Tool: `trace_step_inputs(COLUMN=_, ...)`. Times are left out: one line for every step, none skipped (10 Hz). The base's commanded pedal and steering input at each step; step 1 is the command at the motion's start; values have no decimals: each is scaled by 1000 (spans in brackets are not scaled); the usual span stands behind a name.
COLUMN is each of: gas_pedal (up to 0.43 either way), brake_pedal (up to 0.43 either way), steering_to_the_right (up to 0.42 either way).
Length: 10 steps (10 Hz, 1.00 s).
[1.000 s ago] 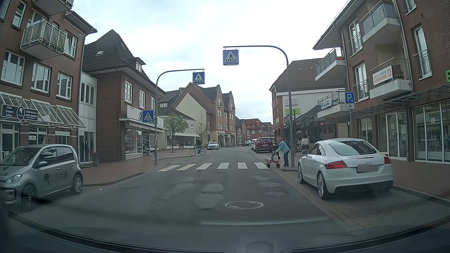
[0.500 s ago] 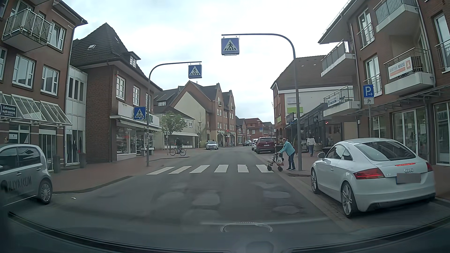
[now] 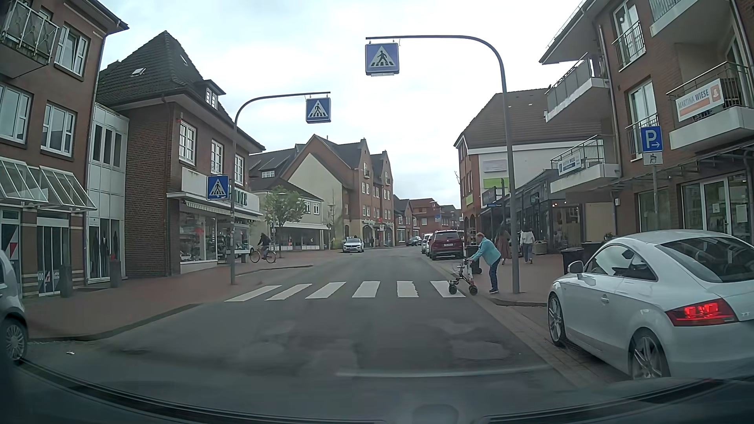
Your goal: Follow the waypoints while adhering to traffic rules and regulations
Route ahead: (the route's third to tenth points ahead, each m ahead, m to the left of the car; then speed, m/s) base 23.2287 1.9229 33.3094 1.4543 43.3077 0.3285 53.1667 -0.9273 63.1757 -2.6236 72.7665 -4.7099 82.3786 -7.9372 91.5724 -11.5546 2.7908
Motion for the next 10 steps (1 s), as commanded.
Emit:
trace_step_inputs(gas_pedal=0, brake_pedal=18, steering_to_the_right=1)
trace_step_inputs(gas_pedal=0, brake_pedal=43, steering_to_the_right=-4)
trace_step_inputs(gas_pedal=0, brake_pedal=85, steering_to_the_right=-8)
trace_step_inputs(gas_pedal=0, brake_pedal=128, steering_to_the_right=-8)
trace_step_inputs(gas_pedal=0, brake_pedal=134, steering_to_the_right=-8)
trace_step_inputs(gas_pedal=0, brake_pedal=140, steering_to_the_right=-7)
trace_step_inputs(gas_pedal=0, brake_pedal=165, steering_to_the_right=-8)
trace_step_inputs(gas_pedal=0, brake_pedal=171, steering_to_the_right=-8)
trace_step_inputs(gas_pedal=0, brake_pedal=171, steering_to_the_right=-8)
trace_step_inputs(gas_pedal=0, brake_pedal=177, steering_to_the_right=-8)
